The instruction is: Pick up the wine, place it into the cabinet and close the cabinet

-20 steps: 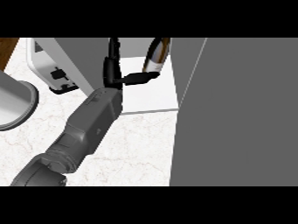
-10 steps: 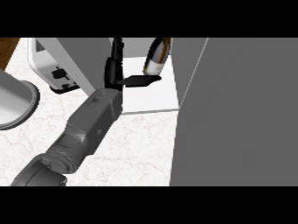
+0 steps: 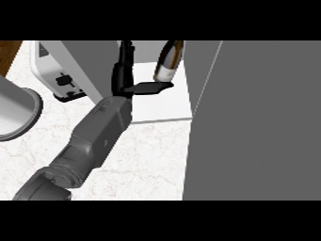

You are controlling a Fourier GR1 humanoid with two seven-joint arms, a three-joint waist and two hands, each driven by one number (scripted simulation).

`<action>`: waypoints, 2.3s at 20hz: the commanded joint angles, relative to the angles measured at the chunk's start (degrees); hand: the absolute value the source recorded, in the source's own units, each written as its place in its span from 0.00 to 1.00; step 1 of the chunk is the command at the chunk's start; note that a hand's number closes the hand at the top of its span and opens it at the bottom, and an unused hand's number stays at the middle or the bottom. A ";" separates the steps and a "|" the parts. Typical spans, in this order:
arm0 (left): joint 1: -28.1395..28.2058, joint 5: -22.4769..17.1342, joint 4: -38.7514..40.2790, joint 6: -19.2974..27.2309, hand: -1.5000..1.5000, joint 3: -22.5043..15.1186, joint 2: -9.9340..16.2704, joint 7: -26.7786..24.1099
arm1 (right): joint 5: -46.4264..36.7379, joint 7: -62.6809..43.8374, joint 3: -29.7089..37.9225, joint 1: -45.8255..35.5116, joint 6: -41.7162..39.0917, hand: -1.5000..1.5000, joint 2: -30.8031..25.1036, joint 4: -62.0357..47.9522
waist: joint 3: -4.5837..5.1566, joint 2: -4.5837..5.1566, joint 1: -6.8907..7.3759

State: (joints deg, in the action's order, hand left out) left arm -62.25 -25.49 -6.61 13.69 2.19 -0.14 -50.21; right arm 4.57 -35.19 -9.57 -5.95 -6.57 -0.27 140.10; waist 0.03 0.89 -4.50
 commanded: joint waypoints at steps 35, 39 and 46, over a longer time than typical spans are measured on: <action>47.31 -6.80 -73.73 33.49 0.00 -45.60 3.36 14.07 | 1.29 -3.31 5.14 -0.29 2.02 0.00 -2.57 4.45 | -0.03 -1.02 4.67; 52.71 -4.22 -84.85 36.65 0.00 -47.89 7.63 18.54 | 1.92 -2.55 3.84 3.27 1.22 0.00 -2.10 5.66 | -0.05 -1.04 4.65; 60.52 -2.87 -98.53 32.42 0.00 -49.46 16.45 20.19 | 4.11 -4.79 1.43 4.63 -0.59 0.00 -1.92 6.39 | -0.04 -1.08 4.67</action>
State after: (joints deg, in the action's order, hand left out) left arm -4.35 -29.25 -98.44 47.12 -47.11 11.64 -32.10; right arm 4.01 -36.11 -6.34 -2.71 -7.09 -2.60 141.77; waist -0.03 -0.20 0.22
